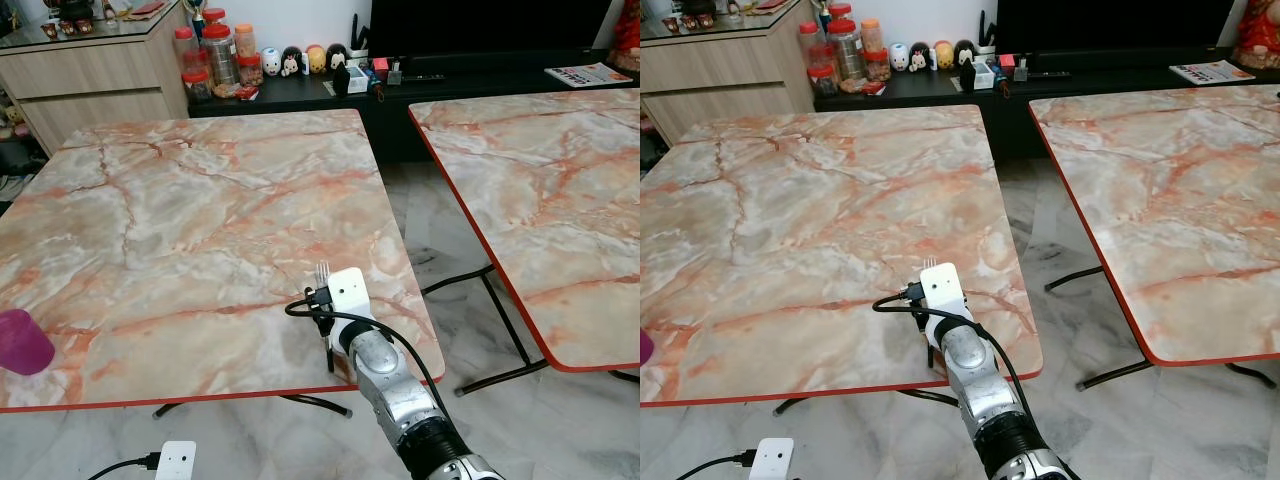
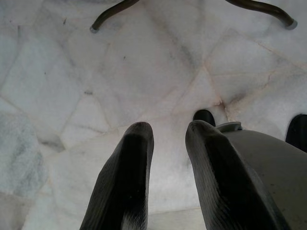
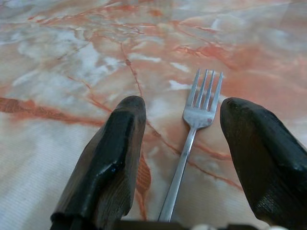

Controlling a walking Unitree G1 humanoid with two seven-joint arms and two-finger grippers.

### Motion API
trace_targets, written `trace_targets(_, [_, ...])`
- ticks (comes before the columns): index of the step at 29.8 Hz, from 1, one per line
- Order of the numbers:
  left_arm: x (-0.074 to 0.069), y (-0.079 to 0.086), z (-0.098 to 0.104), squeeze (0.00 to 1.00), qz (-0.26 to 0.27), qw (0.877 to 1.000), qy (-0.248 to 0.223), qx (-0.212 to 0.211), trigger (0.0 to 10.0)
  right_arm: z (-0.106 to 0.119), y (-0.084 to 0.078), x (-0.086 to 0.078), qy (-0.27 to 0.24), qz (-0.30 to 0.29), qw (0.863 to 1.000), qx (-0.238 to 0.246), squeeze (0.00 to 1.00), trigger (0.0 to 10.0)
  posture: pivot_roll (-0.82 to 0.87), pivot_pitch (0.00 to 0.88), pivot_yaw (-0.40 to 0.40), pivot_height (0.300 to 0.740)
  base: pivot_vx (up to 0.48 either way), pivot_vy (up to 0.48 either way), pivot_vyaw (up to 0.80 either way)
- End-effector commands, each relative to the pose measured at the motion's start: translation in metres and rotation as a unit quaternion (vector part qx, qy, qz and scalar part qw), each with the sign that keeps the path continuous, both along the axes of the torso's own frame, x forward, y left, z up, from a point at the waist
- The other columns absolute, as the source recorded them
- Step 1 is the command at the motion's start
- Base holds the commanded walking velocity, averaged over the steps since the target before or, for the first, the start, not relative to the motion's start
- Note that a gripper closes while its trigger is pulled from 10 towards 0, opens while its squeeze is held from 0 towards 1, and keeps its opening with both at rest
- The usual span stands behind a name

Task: Setting the table

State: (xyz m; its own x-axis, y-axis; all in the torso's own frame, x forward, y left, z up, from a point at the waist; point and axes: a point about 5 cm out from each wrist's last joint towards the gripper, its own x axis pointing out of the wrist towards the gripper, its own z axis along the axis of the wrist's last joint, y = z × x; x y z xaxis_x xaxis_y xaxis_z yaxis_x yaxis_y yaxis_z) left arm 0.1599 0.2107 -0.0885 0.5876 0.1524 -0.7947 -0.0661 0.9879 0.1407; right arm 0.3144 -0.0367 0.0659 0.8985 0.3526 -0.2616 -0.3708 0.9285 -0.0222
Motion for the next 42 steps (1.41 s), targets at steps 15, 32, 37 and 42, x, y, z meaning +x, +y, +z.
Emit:
trace_targets(15, [-0.005,0.0,-0.003,0.0,0.005,1.0,0.013,0.0,10.0,0.005,0.021,0.001,0.026,0.004,0.999,0.034,0.0,10.0,0.03,0.048,0.028,0.74,0.0,0.0,0.0])
trace_targets(32, [-0.009,-0.003,-0.005,0.0,0.006,1.0,0.024,-0.005,10.0,-0.001,0.032,-0.001,0.051,0.019,0.999,0.008,0.0,10.0,0.03,0.048,0.019,0.74,0.0,0.0,0.0])
trace_targets(37, [-0.011,-0.005,-0.006,0.0,0.002,1.0,0.03,-0.009,10.0,-0.003,0.031,-0.002,0.051,0.023,0.998,-0.003,0.0,10.0,0.03,0.049,0.017,0.74,0.0,0.0,0.0])
trace_targets(42, [-0.011,-0.007,-0.007,0.0,0.004,0.999,0.032,-0.013,10.0,-0.009,0.022,-0.001,0.061,0.009,0.998,-0.02,0.0,10.0,0.03,0.047,0.009,0.74,0.0,0.0,0.0])
